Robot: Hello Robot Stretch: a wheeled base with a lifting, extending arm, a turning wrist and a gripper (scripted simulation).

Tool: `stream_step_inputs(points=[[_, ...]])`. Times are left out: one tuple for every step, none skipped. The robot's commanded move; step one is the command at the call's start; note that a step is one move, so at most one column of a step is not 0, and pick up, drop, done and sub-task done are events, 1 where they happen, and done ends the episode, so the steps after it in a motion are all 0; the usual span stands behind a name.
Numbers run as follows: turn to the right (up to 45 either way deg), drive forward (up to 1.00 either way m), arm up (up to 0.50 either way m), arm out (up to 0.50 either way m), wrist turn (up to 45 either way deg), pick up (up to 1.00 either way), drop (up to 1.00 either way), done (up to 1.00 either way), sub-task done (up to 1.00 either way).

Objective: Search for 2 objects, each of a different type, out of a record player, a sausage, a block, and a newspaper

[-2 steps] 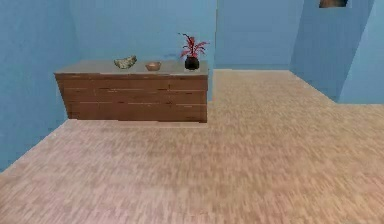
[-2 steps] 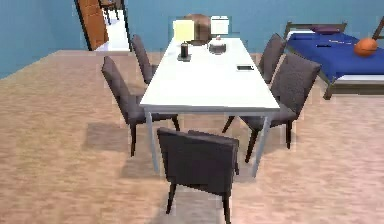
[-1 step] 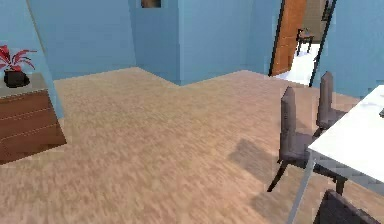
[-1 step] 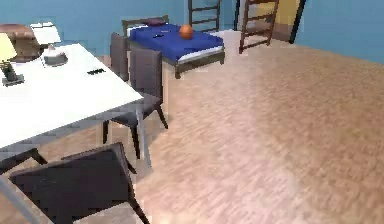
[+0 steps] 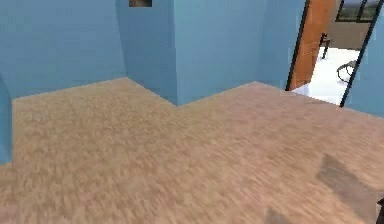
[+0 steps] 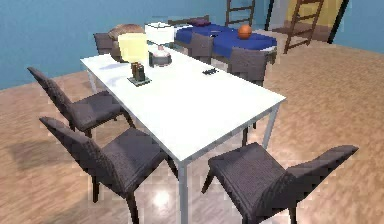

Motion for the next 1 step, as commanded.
stream_step_inputs(points=[[3.0, 0.00, 0.00, 0.00, 0.0, 0.00, 0.00, 0.00, 0.00]])
